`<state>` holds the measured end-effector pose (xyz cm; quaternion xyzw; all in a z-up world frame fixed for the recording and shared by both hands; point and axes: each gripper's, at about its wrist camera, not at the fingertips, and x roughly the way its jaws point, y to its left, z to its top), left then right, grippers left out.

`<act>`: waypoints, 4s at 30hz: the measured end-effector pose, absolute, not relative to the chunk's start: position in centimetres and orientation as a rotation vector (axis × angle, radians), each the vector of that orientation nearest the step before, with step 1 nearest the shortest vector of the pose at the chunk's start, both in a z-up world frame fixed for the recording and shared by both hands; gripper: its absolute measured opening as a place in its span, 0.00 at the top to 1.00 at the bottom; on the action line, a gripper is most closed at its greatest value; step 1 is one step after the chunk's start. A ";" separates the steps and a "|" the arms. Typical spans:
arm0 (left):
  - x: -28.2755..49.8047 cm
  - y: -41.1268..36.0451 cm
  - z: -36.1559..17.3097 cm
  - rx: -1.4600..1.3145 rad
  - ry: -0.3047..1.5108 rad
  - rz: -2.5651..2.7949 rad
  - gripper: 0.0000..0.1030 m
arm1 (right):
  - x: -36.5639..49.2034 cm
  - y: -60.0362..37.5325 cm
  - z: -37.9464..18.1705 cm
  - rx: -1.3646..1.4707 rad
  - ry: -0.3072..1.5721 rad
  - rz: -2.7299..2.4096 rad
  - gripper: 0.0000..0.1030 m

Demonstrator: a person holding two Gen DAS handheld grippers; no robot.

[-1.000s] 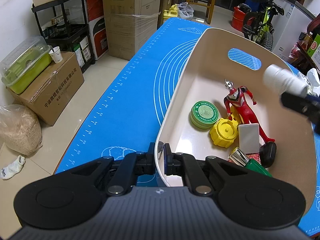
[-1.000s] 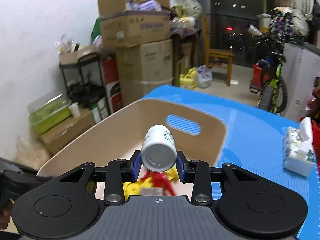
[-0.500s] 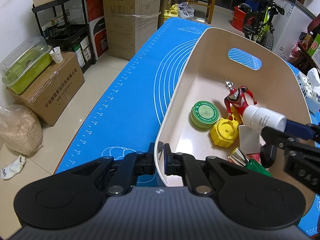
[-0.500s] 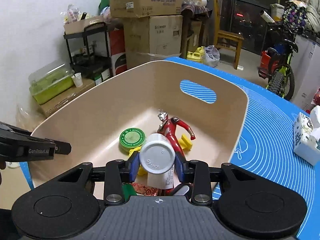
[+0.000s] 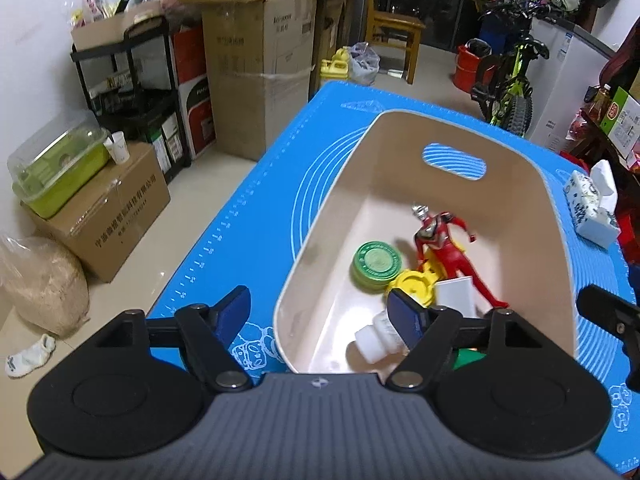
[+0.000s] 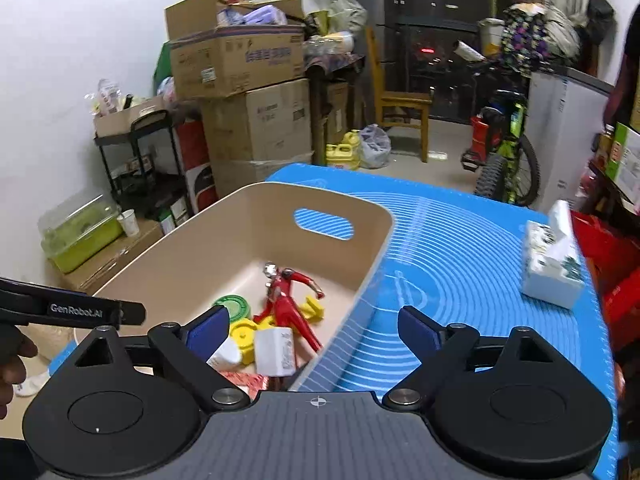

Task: Organize rigid objects

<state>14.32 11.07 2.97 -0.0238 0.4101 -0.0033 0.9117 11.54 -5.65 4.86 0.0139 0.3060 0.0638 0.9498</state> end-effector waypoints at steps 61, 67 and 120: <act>-2.3 2.0 1.9 0.082 0.798 -0.191 0.19 | -8.1 -13.5 2.4 0.179 0.680 -0.172 0.02; -2.4 1.5 1.7 0.103 0.804 -0.200 0.19 | -8.1 -13.5 1.9 0.175 0.687 -0.181 0.02; -2.2 1.2 1.4 0.104 0.815 -0.212 0.19 | -8.3 -12.9 1.7 0.148 0.688 -0.185 0.02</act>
